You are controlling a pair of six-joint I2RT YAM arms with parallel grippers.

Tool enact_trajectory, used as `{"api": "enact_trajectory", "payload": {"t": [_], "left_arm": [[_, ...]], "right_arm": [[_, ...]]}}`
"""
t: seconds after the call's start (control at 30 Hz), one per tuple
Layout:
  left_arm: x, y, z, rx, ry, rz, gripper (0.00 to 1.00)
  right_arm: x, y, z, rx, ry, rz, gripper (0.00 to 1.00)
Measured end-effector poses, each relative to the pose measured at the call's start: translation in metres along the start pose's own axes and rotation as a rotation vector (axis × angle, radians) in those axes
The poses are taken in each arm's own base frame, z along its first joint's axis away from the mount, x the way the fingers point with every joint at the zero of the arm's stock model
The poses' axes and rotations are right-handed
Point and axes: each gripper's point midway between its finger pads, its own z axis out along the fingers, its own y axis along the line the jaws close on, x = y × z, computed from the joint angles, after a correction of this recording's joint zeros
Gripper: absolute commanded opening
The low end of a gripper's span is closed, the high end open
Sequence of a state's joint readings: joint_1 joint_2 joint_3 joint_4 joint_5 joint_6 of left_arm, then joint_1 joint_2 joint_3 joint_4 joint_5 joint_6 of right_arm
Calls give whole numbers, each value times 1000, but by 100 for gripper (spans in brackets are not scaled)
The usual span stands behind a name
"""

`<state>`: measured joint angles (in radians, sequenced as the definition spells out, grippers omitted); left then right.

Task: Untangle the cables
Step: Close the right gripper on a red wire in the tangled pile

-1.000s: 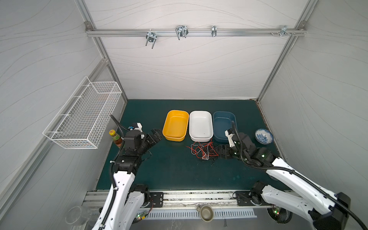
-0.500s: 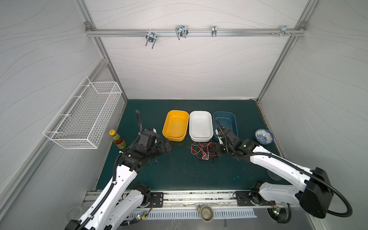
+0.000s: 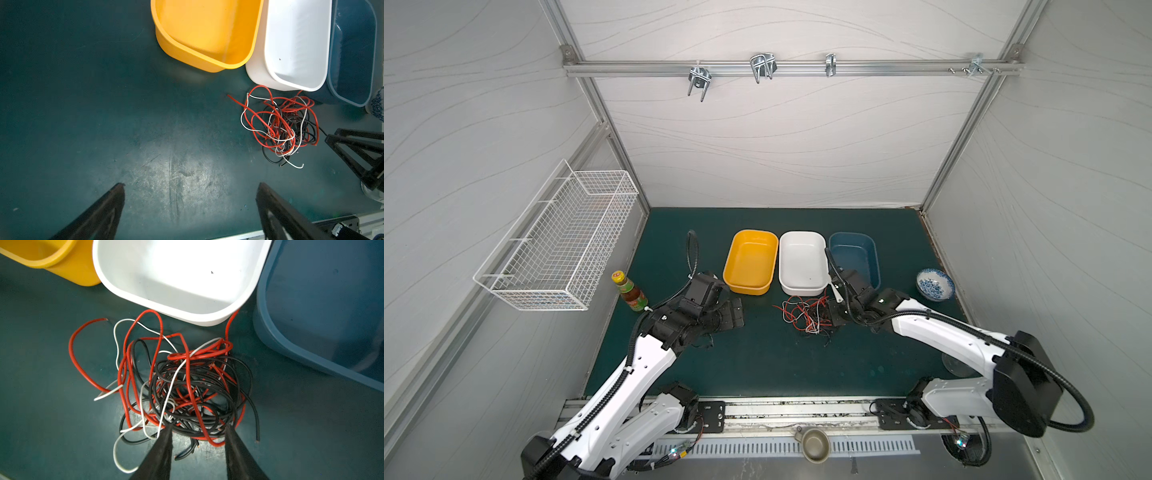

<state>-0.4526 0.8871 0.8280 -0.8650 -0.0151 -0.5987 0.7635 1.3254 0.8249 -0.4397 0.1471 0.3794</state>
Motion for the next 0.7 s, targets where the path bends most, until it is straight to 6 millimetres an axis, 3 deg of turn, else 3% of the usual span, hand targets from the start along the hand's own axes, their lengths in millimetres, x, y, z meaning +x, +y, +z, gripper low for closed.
{"api": "enact_trajectory", "payload": {"t": [0.17, 0.33, 0.5, 0.7], "left_arm": [[4, 0, 9, -16, 44, 2, 100], [6, -1, 10, -12, 54, 2, 100], [6, -2, 10, -7, 57, 2, 100], [9, -3, 13, -4, 78, 1, 100]], "right_arm": [[5, -3, 19, -1, 46, 2, 41], [7, -1, 25, -11, 61, -8, 35], [7, -1, 28, -10, 67, -23, 18], [6, 0, 28, -12, 66, -38, 8]]}}
